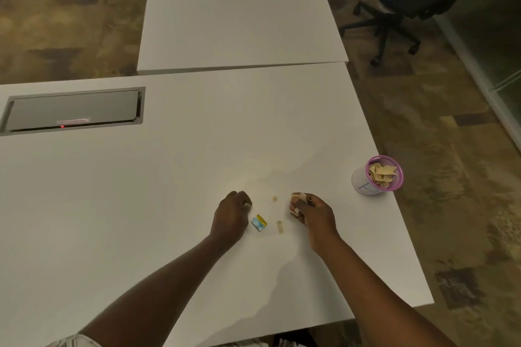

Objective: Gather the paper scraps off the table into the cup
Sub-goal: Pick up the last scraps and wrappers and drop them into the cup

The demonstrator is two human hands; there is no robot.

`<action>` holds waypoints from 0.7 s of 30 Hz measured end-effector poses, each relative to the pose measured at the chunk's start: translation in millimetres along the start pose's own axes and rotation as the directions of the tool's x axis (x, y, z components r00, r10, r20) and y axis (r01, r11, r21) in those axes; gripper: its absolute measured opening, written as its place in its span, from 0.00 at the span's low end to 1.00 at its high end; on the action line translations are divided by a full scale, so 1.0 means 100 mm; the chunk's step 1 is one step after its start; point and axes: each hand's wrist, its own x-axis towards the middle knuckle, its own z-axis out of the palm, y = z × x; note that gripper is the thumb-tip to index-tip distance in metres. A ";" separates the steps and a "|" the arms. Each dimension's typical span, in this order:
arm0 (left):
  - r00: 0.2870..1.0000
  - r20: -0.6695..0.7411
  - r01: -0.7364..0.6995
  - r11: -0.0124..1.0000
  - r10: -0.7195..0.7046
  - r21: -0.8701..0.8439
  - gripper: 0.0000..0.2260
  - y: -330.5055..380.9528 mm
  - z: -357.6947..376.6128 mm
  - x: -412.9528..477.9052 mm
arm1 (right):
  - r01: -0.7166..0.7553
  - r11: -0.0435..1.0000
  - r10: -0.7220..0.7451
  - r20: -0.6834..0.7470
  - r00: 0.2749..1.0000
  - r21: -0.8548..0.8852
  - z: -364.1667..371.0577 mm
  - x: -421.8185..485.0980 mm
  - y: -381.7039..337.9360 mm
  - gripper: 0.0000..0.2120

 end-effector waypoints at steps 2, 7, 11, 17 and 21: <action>1.000 -0.013 0.003 1.000 -0.003 -0.026 0.06 0.16 0.06 0.00 | 0.000 0.999 -0.001 0.017 1.000 0.051 -0.07 0.00 -0.10 0.07; 0.998 -0.038 -0.047 0.997 0.045 -0.063 0.06 0.66 0.26 0.06 | 0.061 0.997 -0.062 0.021 0.998 0.046 -0.37 0.01 -0.44 0.07; 0.992 -0.038 -0.124 0.988 0.121 -0.091 0.05 1.18 0.47 0.13 | 0.169 0.980 -0.175 -0.051 0.983 -0.103 -0.76 0.09 -0.76 0.05; 0.978 -0.002 -0.205 0.967 0.207 -0.150 0.05 2.00 0.86 0.31 | 0.320 0.771 -0.468 -0.149 0.871 -0.551 -1.33 0.31 -1.19 0.08; 0.977 0.020 -0.205 0.964 0.212 -0.168 0.04 2.37 1.11 0.46 | 0.283 0.676 -0.496 -0.136 0.858 -0.680 -1.53 0.46 -1.35 0.11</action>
